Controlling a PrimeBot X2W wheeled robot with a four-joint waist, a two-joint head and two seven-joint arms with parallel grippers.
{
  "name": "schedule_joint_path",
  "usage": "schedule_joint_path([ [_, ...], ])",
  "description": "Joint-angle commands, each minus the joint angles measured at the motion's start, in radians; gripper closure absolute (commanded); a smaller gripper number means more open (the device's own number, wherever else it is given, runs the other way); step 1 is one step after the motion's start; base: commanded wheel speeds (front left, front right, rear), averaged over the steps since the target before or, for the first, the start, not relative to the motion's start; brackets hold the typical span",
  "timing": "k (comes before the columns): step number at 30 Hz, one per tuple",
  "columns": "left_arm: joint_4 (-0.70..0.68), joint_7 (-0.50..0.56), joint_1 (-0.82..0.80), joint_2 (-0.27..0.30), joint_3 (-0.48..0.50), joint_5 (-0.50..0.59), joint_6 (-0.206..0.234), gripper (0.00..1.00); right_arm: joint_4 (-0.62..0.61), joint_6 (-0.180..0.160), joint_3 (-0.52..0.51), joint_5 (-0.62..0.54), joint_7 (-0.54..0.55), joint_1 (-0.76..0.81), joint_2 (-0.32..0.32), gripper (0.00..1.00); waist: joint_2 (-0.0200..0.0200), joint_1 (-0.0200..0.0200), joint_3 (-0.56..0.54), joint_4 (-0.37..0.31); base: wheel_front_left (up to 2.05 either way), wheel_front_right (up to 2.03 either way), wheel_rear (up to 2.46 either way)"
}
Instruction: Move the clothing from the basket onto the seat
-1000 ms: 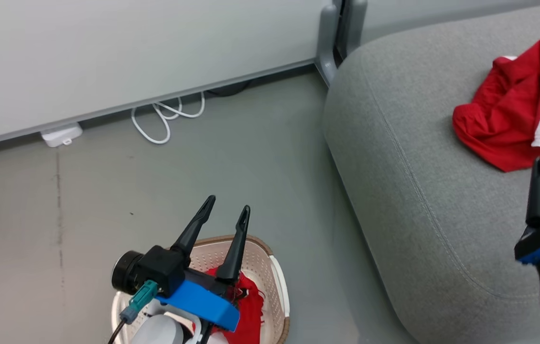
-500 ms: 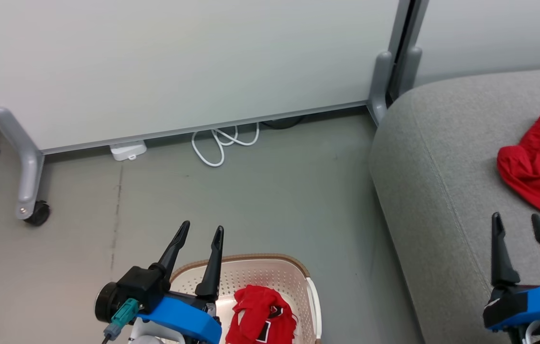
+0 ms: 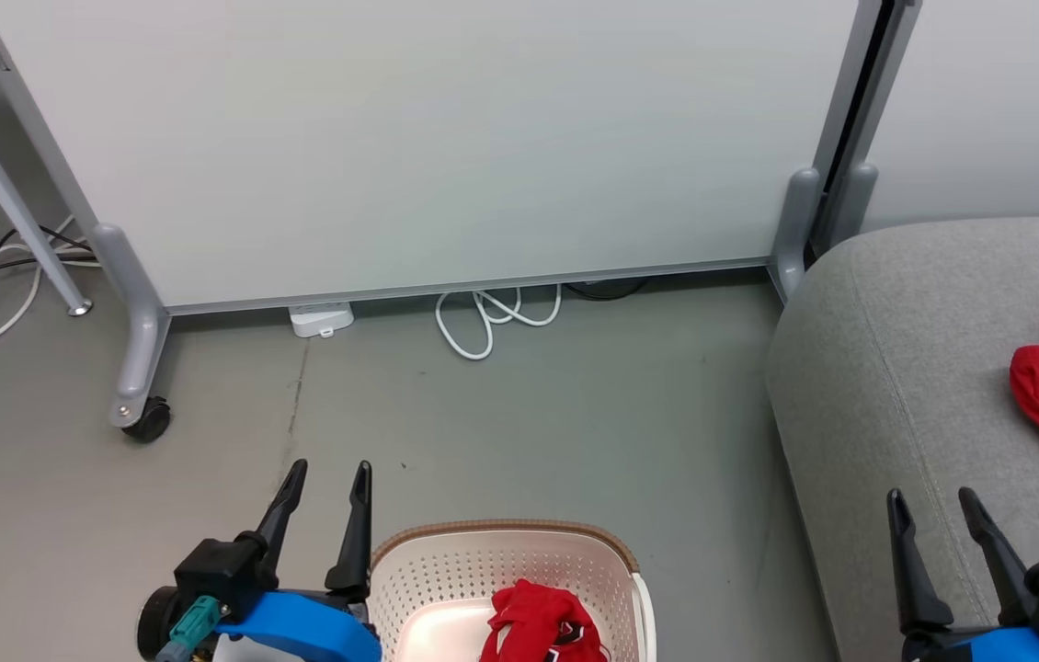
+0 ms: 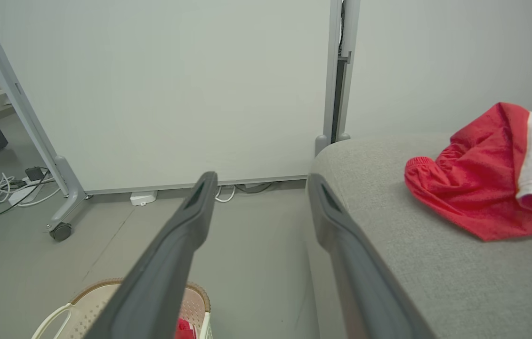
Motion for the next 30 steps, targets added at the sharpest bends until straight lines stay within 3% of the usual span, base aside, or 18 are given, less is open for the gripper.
schedule_joint_path([
  [1,0.001,-0.003,0.008,0.002,0.007,0.002,-0.002,0.00,-0.006,0.001,0.002,0.006,0.000,0.016,0.002,0.00,-0.0001,0.0001,-0.005,0.008,0.00,0.00,0.00],
  [15,0.000,-0.003,0.038,0.007,0.060,0.016,-0.002,0.00,0.002,0.001,0.034,0.001,-0.010,0.053,0.002,0.00,-0.0001,0.0001,-0.013,0.032,0.00,0.00,0.00],
  [30,-0.004,-0.003,0.031,-0.004,0.050,0.014,-0.002,0.00,0.016,0.001,0.046,-0.004,-0.018,0.032,0.002,0.00,-0.0001,0.0001,0.007,0.027,0.00,0.00,0.00],
])
